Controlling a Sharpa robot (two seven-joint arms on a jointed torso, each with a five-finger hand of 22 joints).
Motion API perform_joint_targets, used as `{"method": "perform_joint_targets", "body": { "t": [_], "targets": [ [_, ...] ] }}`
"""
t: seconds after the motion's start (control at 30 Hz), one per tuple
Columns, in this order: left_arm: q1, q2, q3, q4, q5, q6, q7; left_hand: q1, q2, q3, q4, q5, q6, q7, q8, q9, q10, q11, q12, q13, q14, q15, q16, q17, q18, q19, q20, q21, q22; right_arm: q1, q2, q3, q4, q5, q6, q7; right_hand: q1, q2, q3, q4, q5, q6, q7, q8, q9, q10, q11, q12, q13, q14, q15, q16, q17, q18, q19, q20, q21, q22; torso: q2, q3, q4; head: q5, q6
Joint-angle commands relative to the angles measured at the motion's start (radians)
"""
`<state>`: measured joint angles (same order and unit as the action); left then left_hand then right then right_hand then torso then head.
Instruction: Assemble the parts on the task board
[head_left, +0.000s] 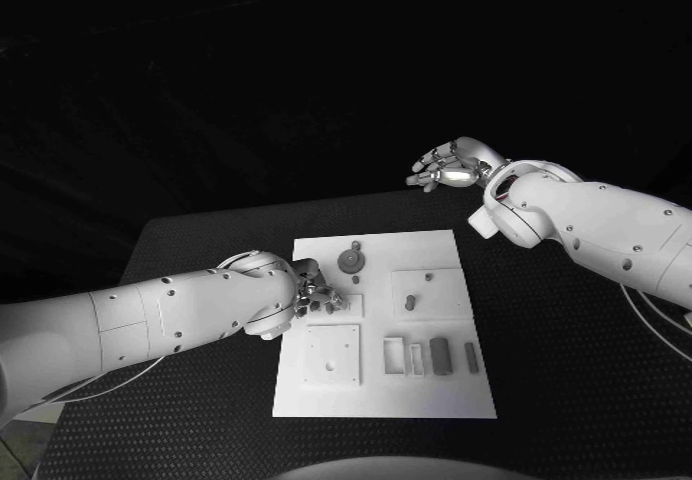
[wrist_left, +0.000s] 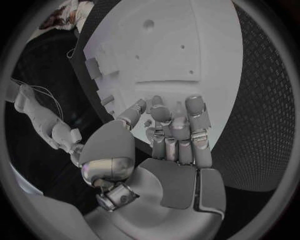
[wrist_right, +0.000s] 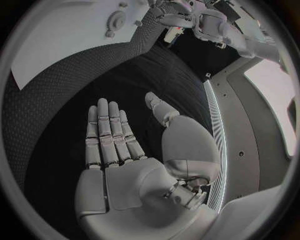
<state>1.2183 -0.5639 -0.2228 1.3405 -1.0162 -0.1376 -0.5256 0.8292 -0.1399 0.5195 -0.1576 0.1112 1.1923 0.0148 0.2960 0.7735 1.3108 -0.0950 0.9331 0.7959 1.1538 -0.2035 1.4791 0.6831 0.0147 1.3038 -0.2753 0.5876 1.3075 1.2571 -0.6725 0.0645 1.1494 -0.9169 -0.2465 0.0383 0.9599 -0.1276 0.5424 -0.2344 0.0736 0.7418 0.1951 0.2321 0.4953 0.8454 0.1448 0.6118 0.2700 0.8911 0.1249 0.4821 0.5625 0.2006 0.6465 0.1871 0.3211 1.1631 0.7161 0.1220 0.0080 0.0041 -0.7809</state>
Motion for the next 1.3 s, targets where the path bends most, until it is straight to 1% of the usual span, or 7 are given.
{"method": "perform_joint_targets", "body": {
  "t": [0.03, 0.4, 0.6, 0.7, 0.8, 1.1, 1.3],
  "targets": [
    [0.000, 0.000, 0.000, 0.000, 0.007, -0.006, 0.013, -0.001, -0.013, 0.004, 0.004, -0.004, -0.008, 0.000, -0.005, -0.001, -0.010, -0.001, 0.000, 0.000, -0.007, 0.002, -0.007, -0.002, 0.019, -0.009, 0.000, -0.005, 0.015, -0.001, 0.000, 0.000, 0.000, 0.000, 0.011, 0.010, 0.010, -0.001, -0.006, -0.002, 0.003, -0.006, 0.033, 0.003, -0.001, -0.003, 0.007, 0.001, -0.002, 0.000, 0.008, -0.007, 0.001, -0.015, -0.008, 0.001, -0.005, 0.001, 0.000, 0.0000, 0.0003, -0.001, 0.001],
    [0.000, 0.000, 0.000, -0.001, 0.013, -0.008, 0.016, -0.006, -0.020, 0.003, 0.017, -0.004, -0.015, 0.002, -0.005, 0.002, -0.018, 0.001, 0.003, 0.002, -0.010, 0.004, -0.007, -0.003, 0.019, -0.011, -0.001, -0.009, 0.015, -0.001, 0.000, 0.000, -0.001, 0.001, 0.012, 0.009, 0.010, -0.001, -0.006, -0.001, 0.002, -0.006, 0.033, 0.004, -0.001, -0.003, 0.007, 0.002, -0.003, 0.000, 0.008, -0.008, 0.002, -0.015, -0.008, 0.001, -0.005, 0.002, 0.000, -0.0004, 0.0004, -0.001, 0.002],
    [0.000, 0.000, 0.000, -0.001, 0.018, -0.005, 0.019, -0.013, -0.049, 0.010, 0.046, -0.006, -0.022, 0.003, -0.004, 0.006, -0.027, 0.003, 0.007, 0.004, -0.014, 0.006, -0.007, -0.005, 0.019, -0.012, -0.001, -0.014, 0.015, -0.001, 0.000, 0.000, 0.000, 0.001, 0.013, 0.009, 0.010, -0.001, -0.006, -0.001, 0.002, -0.006, 0.033, 0.004, -0.002, -0.003, 0.007, 0.002, -0.004, 0.000, 0.008, -0.008, 0.003, -0.015, -0.008, 0.001, -0.006, 0.002, 0.000, 0.0000, 0.0002, -0.001, 0.003],
    [0.000, 0.000, 0.000, -0.001, 0.021, -0.004, 0.020, -0.013, -0.056, 0.013, 0.053, -0.009, -0.023, 0.004, -0.003, 0.007, -0.028, 0.003, 0.008, 0.004, -0.015, 0.006, -0.006, -0.005, 0.019, -0.012, -0.001, -0.015, 0.015, -0.001, 0.000, 0.000, 0.000, 0.001, 0.012, 0.009, 0.010, -0.001, -0.007, -0.001, 0.002, -0.006, 0.033, 0.004, -0.002, -0.003, 0.007, 0.002, -0.004, 0.000, 0.008, -0.008, 0.003, -0.015, -0.009, 0.001, -0.006, 0.002, 0.000, 0.0002, 0.0001, -0.001, 0.003],
    [0.000, 0.001, 0.000, 0.000, 0.022, -0.001, 0.021, -0.009, -0.058, 0.017, 0.060, -0.012, -0.041, 0.007, -0.012, 0.003, -0.030, 0.004, 0.010, 0.004, -0.014, 0.007, -0.003, -0.005, 0.019, -0.010, -0.002, -0.014, 0.017, -0.001, 0.000, 0.000, 0.000, 0.001, 0.012, 0.009, 0.010, -0.001, -0.007, -0.001, 0.002, -0.006, 0.033, 0.004, -0.002, -0.003, 0.007, 0.002, -0.004, 0.000, 0.008, -0.009, 0.003, -0.015, -0.009, 0.002, -0.006, 0.002, 0.000, 0.0002, -0.0001, 0.000, 0.003],
    [0.000, -0.001, 0.000, 0.000, 0.023, -0.006, 0.023, -0.005, -0.057, 0.018, 0.061, -0.013, -0.044, 0.007, -0.013, 0.003, -0.031, 0.005, 0.011, 0.005, -0.015, 0.008, -0.002, -0.004, 0.019, -0.010, -0.002, -0.013, 0.017, -0.001, -0.001, 0.000, 0.002, 0.001, 0.012, 0.009, 0.010, -0.001, -0.007, -0.001, 0.003, -0.006, 0.033, 0.004, -0.002, -0.003, 0.007, 0.003, -0.005, -0.001, 0.008, -0.010, 0.004, -0.015, -0.009, 0.002, -0.007, 0.003, 0.000, 0.0005, 0.0000, 0.000, 0.003],
    [0.000, -0.015, 0.001, 0.004, 0.030, -0.038, 0.049, -0.002, -0.061, 0.018, 0.062, -0.015, -0.047, 0.009, -0.015, 0.002, -0.033, 0.007, 0.011, 0.004, -0.016, 0.009, -0.002, -0.005, 0.019, -0.011, -0.001, -0.014, 0.018, -0.001, -0.002, 0.000, 0.002, 0.001, 0.011, 0.010, 0.010, -0.001, -0.007, -0.001, 0.003, -0.006, 0.033, 0.004, -0.002, -0.003, 0.007, 0.003, -0.006, 0.000, 0.008, -0.010, 0.004, -0.015, -0.009, 0.002, -0.007, 0.003, 0.001, 0.0001, -0.0004, -0.001, 0.003]
  ]
}}
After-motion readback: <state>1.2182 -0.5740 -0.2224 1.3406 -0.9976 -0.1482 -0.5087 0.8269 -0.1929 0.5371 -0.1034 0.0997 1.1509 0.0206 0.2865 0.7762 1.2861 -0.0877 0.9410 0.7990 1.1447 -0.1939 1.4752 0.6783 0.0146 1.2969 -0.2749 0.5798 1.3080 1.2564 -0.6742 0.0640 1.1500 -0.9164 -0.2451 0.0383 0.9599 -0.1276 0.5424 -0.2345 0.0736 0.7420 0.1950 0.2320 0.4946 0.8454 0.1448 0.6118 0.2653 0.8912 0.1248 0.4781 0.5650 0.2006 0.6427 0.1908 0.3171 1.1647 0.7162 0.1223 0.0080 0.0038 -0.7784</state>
